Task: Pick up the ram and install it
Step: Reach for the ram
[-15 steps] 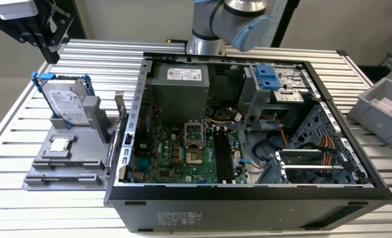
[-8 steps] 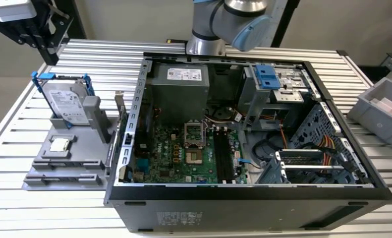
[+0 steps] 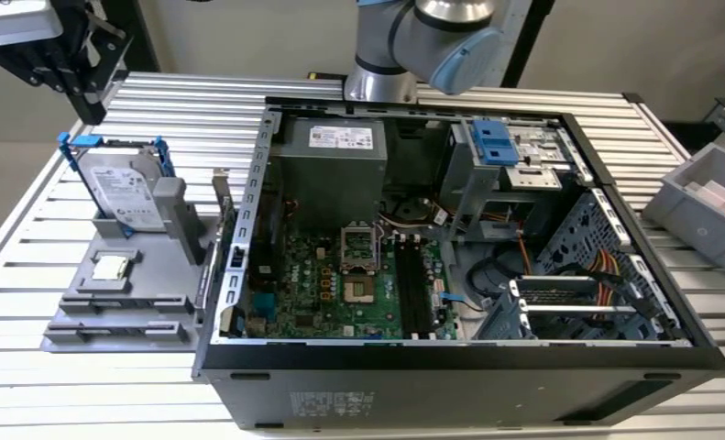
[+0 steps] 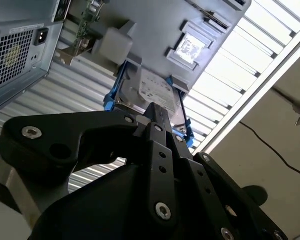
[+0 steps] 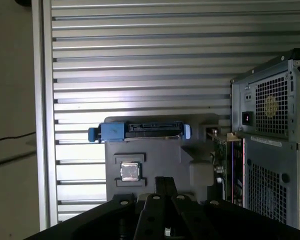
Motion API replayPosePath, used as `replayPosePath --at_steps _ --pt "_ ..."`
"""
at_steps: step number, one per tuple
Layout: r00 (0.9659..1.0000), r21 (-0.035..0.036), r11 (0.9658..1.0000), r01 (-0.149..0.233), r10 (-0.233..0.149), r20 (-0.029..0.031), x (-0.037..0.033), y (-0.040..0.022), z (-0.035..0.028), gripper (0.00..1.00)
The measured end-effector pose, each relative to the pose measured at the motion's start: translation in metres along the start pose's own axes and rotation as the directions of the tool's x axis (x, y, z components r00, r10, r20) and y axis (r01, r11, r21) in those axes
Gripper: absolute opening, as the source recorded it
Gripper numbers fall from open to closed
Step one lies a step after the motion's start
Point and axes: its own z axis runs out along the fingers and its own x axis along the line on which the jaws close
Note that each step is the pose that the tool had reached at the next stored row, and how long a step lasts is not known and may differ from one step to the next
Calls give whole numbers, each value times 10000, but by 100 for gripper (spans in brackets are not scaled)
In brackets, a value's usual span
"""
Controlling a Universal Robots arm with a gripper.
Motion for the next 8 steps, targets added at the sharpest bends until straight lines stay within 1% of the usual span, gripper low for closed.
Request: replayPosePath --at_steps 8 --pt "10000 1 10000 0 0 -1 3 -86 -5 0"
